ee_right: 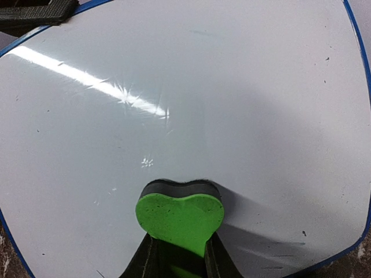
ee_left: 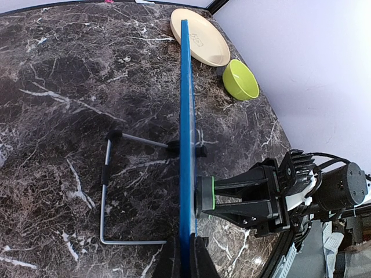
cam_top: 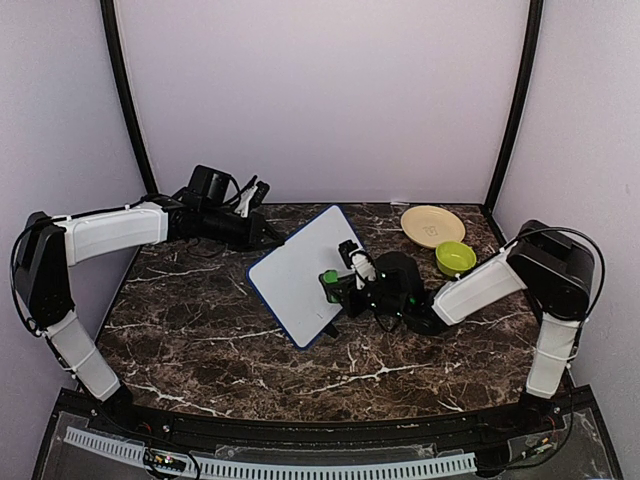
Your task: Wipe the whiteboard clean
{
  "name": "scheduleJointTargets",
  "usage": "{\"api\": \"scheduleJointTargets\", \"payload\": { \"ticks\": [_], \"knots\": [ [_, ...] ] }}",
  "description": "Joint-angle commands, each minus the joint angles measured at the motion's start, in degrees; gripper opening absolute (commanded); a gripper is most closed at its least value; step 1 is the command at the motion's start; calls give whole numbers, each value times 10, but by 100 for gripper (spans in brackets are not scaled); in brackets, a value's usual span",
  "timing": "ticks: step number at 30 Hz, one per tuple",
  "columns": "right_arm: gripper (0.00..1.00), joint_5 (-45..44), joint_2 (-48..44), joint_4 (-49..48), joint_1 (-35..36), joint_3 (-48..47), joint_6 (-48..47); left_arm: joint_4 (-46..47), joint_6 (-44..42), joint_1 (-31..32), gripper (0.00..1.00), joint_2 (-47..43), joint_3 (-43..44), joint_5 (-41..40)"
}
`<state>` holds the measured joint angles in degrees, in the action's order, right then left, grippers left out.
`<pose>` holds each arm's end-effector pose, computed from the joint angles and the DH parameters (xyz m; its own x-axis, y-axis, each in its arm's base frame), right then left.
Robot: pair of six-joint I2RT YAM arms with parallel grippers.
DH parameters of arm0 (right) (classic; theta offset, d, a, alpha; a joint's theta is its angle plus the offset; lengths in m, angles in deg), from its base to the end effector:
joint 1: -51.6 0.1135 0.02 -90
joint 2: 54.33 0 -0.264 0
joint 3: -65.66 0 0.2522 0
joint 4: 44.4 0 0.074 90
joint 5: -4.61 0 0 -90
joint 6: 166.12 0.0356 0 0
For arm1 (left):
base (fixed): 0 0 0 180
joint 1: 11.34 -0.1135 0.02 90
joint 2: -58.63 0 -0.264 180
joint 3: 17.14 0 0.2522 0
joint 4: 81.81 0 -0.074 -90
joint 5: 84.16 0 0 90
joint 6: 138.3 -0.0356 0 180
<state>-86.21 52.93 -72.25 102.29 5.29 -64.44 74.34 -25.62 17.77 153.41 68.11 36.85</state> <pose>0.2375 0.2893 0.1457 -0.3573 -0.1168 -0.9267 -0.7074 0.6817 0.1868 0.3213 -0.1999 0.2773 -0.7492 0.0389 -0.6612 0.5462 0.6010 -0.5835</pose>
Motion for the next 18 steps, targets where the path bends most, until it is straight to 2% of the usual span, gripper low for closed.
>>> {"api": "scheduleJointTargets", "payload": {
  "ticks": [1,18],
  "knots": [
    [1,14,-5,-8,0,-7,5,27,0,2,0,-21,-2,16],
    [1,66,15,-31,-106,22,18,28,-4,2,0,-20,-8,15]
  ]
}}
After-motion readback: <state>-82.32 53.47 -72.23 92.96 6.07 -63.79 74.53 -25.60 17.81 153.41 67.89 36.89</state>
